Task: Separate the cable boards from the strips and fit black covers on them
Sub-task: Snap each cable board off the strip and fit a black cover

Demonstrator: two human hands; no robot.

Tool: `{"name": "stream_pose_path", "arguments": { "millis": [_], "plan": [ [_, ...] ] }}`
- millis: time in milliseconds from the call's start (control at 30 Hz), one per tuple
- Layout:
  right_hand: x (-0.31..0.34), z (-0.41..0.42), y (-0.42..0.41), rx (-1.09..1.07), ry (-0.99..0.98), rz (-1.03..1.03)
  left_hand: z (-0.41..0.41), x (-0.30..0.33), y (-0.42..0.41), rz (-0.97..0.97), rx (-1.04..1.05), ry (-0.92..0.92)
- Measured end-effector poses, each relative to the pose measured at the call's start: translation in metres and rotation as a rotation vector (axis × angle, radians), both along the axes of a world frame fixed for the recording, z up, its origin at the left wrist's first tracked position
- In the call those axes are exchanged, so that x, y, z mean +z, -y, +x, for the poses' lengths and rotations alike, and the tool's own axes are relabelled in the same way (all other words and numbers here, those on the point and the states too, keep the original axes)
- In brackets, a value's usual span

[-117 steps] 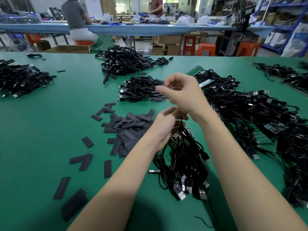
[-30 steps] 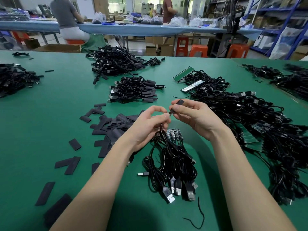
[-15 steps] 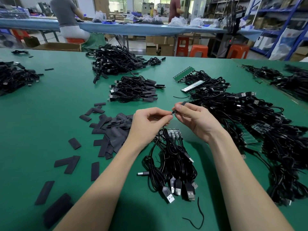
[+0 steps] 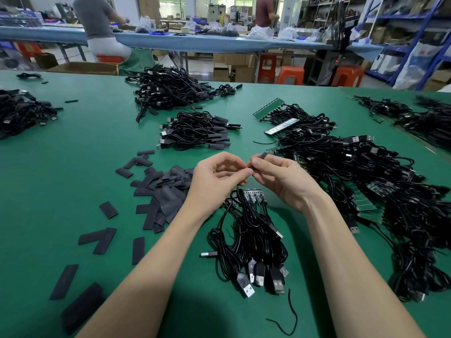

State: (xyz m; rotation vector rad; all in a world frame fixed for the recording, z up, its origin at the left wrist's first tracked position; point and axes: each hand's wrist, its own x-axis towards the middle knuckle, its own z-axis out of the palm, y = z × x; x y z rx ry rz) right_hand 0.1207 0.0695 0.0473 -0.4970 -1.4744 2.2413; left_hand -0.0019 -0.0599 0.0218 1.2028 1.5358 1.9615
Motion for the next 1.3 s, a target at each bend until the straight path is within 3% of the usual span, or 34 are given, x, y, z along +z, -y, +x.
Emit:
{"name": "stream_pose_path", "arguments": {
  "millis": [567,900,1300],
  "plan": [
    [0.003,0.000,0.006,-0.021,-0.081,0.099,-0.003,0.001,-0.001,0.011,-0.014,0.081],
    [0.005,-0.005,0.013,-0.149,-0.159,0.048,0.000,0.005,0.000,0.003,-0.015,0.135],
    [0.001,-0.009,0.013,-0.142,-0.172,0.013,-0.001,0.002,-0.001,0.010,0.000,0.154]
  ]
}}
